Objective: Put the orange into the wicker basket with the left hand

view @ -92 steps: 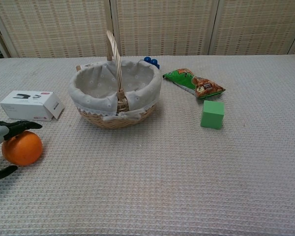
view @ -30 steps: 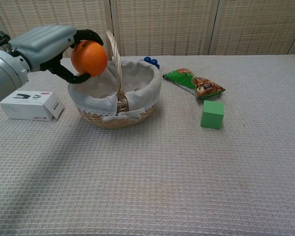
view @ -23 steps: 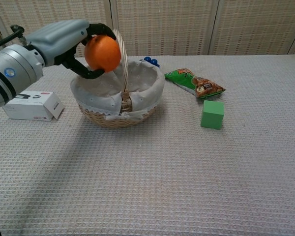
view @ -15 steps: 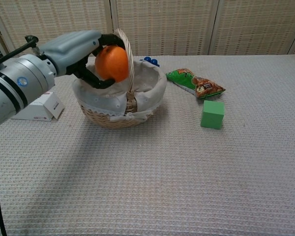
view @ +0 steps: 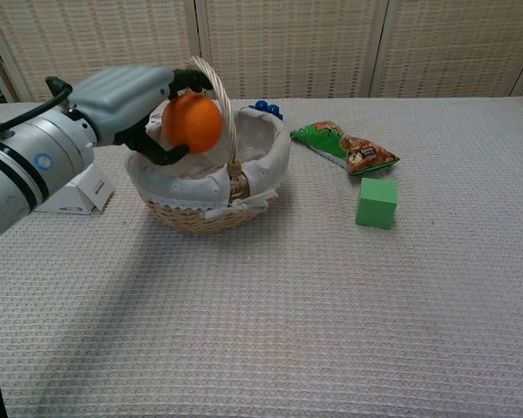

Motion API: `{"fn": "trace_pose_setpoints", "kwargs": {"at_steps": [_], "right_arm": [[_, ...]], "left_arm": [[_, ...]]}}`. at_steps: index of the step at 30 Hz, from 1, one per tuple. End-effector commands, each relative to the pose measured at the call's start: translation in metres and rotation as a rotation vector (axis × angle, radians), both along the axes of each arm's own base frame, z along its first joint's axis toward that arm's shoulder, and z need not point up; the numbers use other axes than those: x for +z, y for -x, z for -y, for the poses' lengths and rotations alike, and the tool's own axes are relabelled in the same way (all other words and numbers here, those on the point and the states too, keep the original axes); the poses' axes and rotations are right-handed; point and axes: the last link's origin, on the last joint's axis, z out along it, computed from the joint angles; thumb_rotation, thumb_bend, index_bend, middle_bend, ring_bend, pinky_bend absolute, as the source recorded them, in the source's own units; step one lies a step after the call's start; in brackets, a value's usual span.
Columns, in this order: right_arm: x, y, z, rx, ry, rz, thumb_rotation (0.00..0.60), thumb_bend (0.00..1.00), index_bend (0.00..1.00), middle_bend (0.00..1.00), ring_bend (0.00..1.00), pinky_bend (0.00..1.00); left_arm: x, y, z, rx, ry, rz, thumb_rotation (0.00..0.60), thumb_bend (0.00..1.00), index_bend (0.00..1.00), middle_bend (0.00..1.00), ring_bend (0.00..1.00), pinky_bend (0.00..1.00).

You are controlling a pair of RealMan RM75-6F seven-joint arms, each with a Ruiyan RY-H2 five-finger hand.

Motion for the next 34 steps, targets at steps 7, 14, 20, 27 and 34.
{"fn": "trace_pose_setpoints", "kwargs": {"at_steps": [7, 14, 20, 27, 34], "right_arm": [[0.0, 0.0, 0.0, 0.0, 0.004, 0.004, 0.6, 0.25, 0.0, 0.0, 0.0, 0.15], [-0.002, 0.0, 0.001, -0.002, -0.013, -0.001, 0.6, 0.25, 0.0, 0.0, 0.0, 0.15], [-0.006, -0.001, 0.002, -0.002, -0.028, -0.011, 0.6, 0.25, 0.0, 0.0, 0.0, 0.15], [-0.011, -0.002, 0.004, 0.009, -0.035, -0.027, 0.6, 0.25, 0.0, 0.0, 0.0, 0.15], [-0.017, -0.002, 0.008, 0.001, -0.052, -0.046, 0.6, 0.25, 0.0, 0.0, 0.0, 0.15]], "left_arm": [[0.01, 0.011, 0.002, 0.013, -0.029, -0.054, 0.6, 0.35, 0.0, 0.0, 0.04, 0.17], [0.052, 0.05, 0.009, 0.051, -0.064, -0.247, 0.6, 0.35, 0.0, 0.0, 0.04, 0.17], [0.098, 0.115, 0.043, 0.141, -0.033, -0.388, 0.6, 0.35, 0.0, 0.0, 0.04, 0.17], [0.124, 0.179, 0.099, 0.238, -0.061, -0.228, 0.6, 0.35, 0.02, 0.03, 0.07, 0.17], [0.125, 0.2, 0.119, 0.256, -0.087, -0.207, 0.6, 0.36, 0.05, 0.07, 0.08, 0.17]]}}
